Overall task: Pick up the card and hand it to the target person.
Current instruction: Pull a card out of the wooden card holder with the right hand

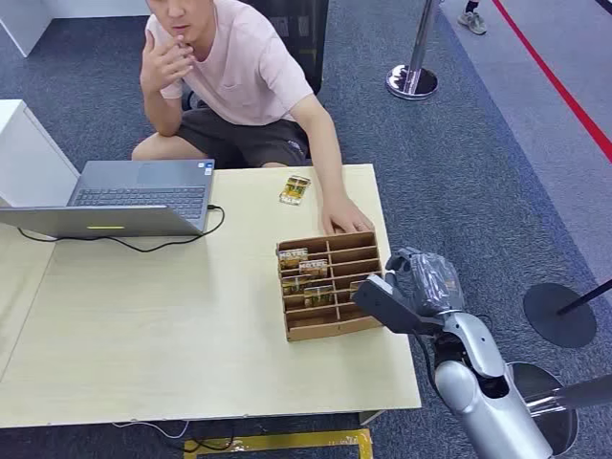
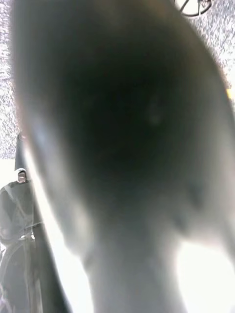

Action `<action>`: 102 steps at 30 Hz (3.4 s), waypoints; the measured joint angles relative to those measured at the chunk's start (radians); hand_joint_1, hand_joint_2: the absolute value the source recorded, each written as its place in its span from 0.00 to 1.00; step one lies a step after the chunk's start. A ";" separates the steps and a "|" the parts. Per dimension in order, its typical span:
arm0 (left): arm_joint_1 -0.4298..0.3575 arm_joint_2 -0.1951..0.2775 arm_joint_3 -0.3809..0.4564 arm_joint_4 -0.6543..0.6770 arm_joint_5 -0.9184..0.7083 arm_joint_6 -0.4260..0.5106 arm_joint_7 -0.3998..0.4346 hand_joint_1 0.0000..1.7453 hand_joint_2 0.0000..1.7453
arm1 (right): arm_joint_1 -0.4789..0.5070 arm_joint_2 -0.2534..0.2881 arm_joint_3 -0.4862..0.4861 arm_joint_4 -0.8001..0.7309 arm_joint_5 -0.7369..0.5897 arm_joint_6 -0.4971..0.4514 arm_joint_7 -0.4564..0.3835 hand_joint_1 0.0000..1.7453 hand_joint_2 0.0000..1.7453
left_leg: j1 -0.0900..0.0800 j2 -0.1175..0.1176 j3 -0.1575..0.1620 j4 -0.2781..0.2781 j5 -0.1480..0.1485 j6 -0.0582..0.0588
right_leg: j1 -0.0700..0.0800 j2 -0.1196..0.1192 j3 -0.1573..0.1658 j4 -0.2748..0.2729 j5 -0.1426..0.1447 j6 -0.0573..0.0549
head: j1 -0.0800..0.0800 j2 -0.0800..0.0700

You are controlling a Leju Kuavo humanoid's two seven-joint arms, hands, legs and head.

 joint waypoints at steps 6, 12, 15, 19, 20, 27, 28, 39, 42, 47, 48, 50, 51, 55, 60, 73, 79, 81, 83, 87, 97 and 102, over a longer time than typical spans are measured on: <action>0.000 -0.002 0.003 0.000 -0.001 0.000 0.000 0.00 0.00 | 0.000 -0.013 0.022 0.000 -0.008 -0.001 0.000 0.62 1.00 | 0.000 0.000 0.000 0.000 0.000 0.000 | 0.000 0.000 0.000 0.000 0.000 0.000 | 0.000 0.000; 0.000 -0.002 0.003 0.000 -0.006 0.000 0.000 0.00 0.00 | -0.002 -0.022 0.053 0.000 -0.016 0.006 0.002 0.64 1.00 | 0.000 0.000 0.000 0.000 0.000 0.000 | 0.000 0.000 0.000 0.000 0.000 0.000 | 0.000 0.000; 0.000 -0.002 0.003 0.000 -0.006 0.000 0.000 0.00 0.00 | -0.007 -0.024 0.065 0.002 -0.019 0.008 0.004 0.63 1.00 | 0.000 0.000 0.000 0.000 0.000 0.000 | 0.000 0.000 0.000 0.000 0.000 0.000 | 0.000 0.000; 0.000 -0.003 0.004 0.000 -0.006 0.000 0.000 0.00 0.00 | -0.015 -0.024 0.079 0.012 -0.024 0.012 0.004 0.62 1.00 | 0.000 0.000 0.000 0.000 0.000 0.000 | 0.000 0.000 0.000 0.000 0.000 0.000 | 0.000 0.000; 0.000 -0.003 0.004 0.000 -0.006 0.000 0.000 0.00 0.00 | -0.018 -0.024 0.083 0.014 -0.025 0.013 0.004 0.61 1.00 | 0.000 0.000 0.000 0.000 0.000 0.000 | 0.000 0.000 0.000 0.000 0.000 0.000 | 0.000 0.000; 0.000 -0.007 0.004 0.000 -0.006 0.000 0.000 0.00 0.00 | -0.047 -0.024 0.117 0.033 -0.026 0.024 0.006 0.56 1.00 | 0.000 0.000 0.000 0.000 0.000 0.000 | 0.000 0.000 0.000 0.000 0.000 0.000 | 0.000 0.000; 0.000 -0.007 0.004 0.000 -0.006 0.000 0.000 0.00 0.00 | -0.053 -0.024 0.122 0.038 -0.026 0.025 0.007 0.56 1.00 | 0.000 0.000 0.000 0.000 0.000 0.000 | 0.000 0.000 0.000 0.000 0.000 0.000 | 0.000 0.000; 0.000 -0.010 0.005 0.000 -0.006 0.000 0.000 0.00 0.00 | -0.089 -0.023 0.152 0.080 -0.025 0.025 0.010 0.56 1.00 | 0.000 0.000 0.000 0.000 0.000 0.000 | 0.000 0.000 0.000 0.000 0.000 0.000 | 0.000 0.000; 0.000 -0.010 0.005 0.000 -0.006 0.000 0.000 0.00 0.00 | -0.090 -0.023 0.157 0.086 -0.024 0.025 0.010 0.56 1.00 | 0.000 0.000 0.000 0.000 0.000 0.000 | 0.000 0.000 0.000 0.000 0.000 0.000 | 0.000 0.000; 0.000 -0.010 0.005 0.000 -0.006 0.000 0.000 0.00 0.00 | -0.092 -0.023 0.160 0.093 -0.024 0.025 0.010 0.50 1.00 | 0.000 0.000 0.000 0.000 0.000 0.000 | 0.000 0.000 0.000 0.000 0.000 0.000 | 0.000 0.000; 0.000 -0.010 0.005 0.000 -0.006 0.000 0.000 0.00 0.00 | -0.092 -0.023 0.160 0.095 -0.024 0.025 0.010 0.50 1.00 | 0.000 0.000 0.000 0.000 0.000 0.000 | 0.000 0.000 0.000 0.000 0.000 0.000 | 0.000 0.000; 0.000 -0.010 0.006 0.000 -0.007 0.000 0.000 0.00 0.00 | -0.094 -0.023 0.162 0.098 -0.024 0.025 0.010 0.50 1.00 | 0.000 0.000 0.000 0.000 0.000 0.000 | 0.000 0.000 0.000 0.000 0.000 0.000 | 0.000 0.000; 0.000 -0.011 0.007 0.000 -0.007 0.000 0.000 0.00 0.00 | -0.096 -0.023 0.164 0.101 -0.024 0.026 0.011 0.51 1.00 | 0.000 0.000 0.000 0.000 0.000 0.000 | 0.000 0.000 0.000 0.000 0.000 0.000 | 0.000 0.000; 0.000 -0.011 0.017 0.000 -0.007 0.000 0.000 0.00 0.00 | -0.105 -0.023 0.172 0.110 -0.024 0.031 0.011 0.53 1.00 | 0.000 0.000 0.000 0.000 0.000 0.000 | 0.000 0.000 0.000 0.000 0.000 0.000 | 0.000 0.000; 0.000 -0.012 0.024 0.003 -0.007 0.002 0.002 0.00 0.00 | -0.127 -0.024 0.189 0.124 -0.032 0.039 0.010 0.53 1.00 | 0.000 0.000 0.000 0.000 0.000 0.000 | 0.000 0.000 0.000 0.000 0.000 0.000 | 0.000 0.000; -0.001 -0.019 0.036 0.003 -0.007 0.007 0.002 0.00 0.00 | -0.170 -0.024 0.247 0.174 -0.041 0.059 0.014 0.56 1.00 | 0.000 0.000 0.000 0.000 0.000 0.000 | 0.000 0.000 0.000 0.000 0.000 0.000 | 0.000 0.000; -0.001 -0.020 0.038 0.003 -0.016 0.010 0.005 0.00 0.00 | -0.176 -0.038 0.255 0.185 -0.051 0.053 0.021 0.57 1.00 | 0.000 0.000 0.000 0.000 0.000 0.000 | 0.000 0.000 0.000 0.000 0.000 0.000 | 0.000 0.000; -0.001 -0.020 0.038 0.003 -0.019 0.010 0.005 0.00 0.00 | -0.177 -0.044 0.259 0.187 -0.054 0.051 0.023 0.57 1.00 | 0.000 0.000 0.000 0.000 0.000 0.000 | 0.000 0.000 0.000 0.000 0.000 0.000 | 0.000 0.000; -0.001 -0.020 0.038 0.003 -0.019 0.010 0.005 0.00 0.00 | -0.177 -0.050 0.262 0.187 -0.057 0.048 0.026 0.57 1.00 | 0.000 0.000 0.000 0.000 0.000 0.000 | 0.000 0.000 0.000 0.000 0.000 0.000 | 0.000 0.000; -0.001 -0.020 0.039 0.003 -0.019 0.010 0.005 0.00 0.00 | -0.176 -0.064 0.266 0.187 -0.063 0.041 0.029 0.57 1.00 | 0.000 0.000 0.000 0.000 0.000 0.000 | 0.000 0.000 0.000 0.000 0.000 0.000 | 0.000 0.000; -0.001 -0.020 0.046 0.003 -0.019 0.010 0.005 0.00 0.00 | -0.177 -0.077 0.275 0.186 -0.063 0.037 0.030 0.57 1.00 | 0.000 0.000 0.000 0.000 0.000 0.000 | 0.000 0.000 0.000 0.000 0.000 0.000 | 0.000 0.000; -0.001 -0.020 0.046 0.003 -0.020 0.010 0.005 0.00 0.00 | -0.177 -0.077 0.275 0.186 -0.064 0.036 0.030 0.57 1.00 | 0.000 0.000 0.000 0.000 0.000 0.000 | 0.000 0.000 0.000 0.000 0.000 0.000 | 0.000 0.000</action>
